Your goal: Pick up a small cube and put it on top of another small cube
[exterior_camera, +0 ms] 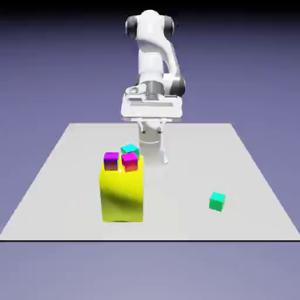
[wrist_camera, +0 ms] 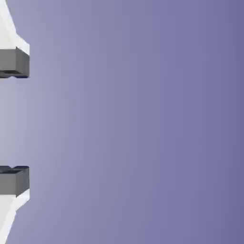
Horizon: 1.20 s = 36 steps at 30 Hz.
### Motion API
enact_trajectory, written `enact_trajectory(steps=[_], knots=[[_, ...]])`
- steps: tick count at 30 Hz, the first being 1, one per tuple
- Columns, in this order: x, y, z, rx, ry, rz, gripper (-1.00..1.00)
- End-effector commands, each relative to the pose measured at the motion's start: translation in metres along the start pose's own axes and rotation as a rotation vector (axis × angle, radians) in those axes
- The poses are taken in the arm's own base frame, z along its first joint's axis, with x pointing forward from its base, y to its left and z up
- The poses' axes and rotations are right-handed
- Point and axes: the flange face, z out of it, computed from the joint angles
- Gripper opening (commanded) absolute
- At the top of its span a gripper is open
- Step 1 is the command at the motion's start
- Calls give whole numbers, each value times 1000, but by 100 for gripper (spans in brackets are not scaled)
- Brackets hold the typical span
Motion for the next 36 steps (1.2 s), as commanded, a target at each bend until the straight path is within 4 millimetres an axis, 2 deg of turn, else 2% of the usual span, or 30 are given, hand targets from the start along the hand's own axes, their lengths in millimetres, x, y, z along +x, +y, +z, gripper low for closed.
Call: enact_trajectory(steps=[1,6,12,17,22,31,33,34,36], knots=[[-7,-8,11,-30,-38,-37,0],[-49,-45,66,-178,-223,-217,0],[-115,-77,123,-344,-428,-431,0],[-176,-96,159,-467,-580,-604,0],[-238,-111,185,-572,-712,-771,0],[-339,-132,206,-712,-896,-1039,0],[-356,-136,207,-733,-925,-1084,0],[-356,-136,207,-733,-925,-1084,0],[-372,-100,234,-734,-924,-1083,0]])
